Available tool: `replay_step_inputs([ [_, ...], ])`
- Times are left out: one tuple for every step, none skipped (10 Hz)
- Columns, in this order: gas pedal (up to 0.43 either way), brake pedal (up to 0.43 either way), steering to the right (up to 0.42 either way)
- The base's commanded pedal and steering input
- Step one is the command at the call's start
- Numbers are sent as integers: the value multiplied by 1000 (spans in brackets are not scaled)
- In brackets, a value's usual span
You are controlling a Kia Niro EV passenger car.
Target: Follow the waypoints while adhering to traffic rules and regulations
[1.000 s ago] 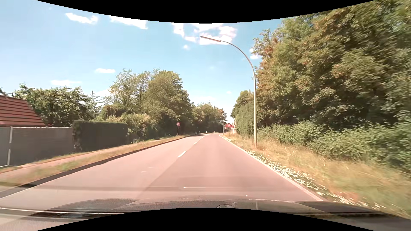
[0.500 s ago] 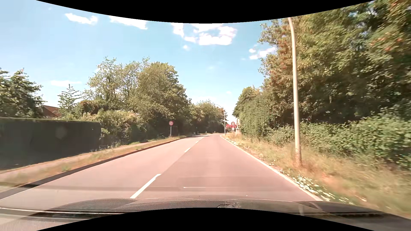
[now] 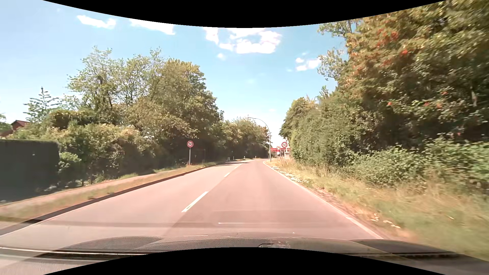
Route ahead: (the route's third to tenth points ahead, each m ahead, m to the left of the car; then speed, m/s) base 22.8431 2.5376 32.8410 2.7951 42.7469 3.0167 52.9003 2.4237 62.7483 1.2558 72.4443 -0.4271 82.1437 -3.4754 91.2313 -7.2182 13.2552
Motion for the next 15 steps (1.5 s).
replay_step_inputs([
  [177, 0, -1],
  [177, 0, -1],
  [177, 0, -1],
  [177, 0, -1],
  [177, 0, -1],
  [177, 0, -1],
  [177, 0, -1],
  [177, 0, -1],
  [177, 0, -1],
  [177, 0, -1],
  [177, 0, -1],
  [177, 0, -1],
  [177, 0, 0],
  [177, 0, 0],
  [177, 0, 0],
])
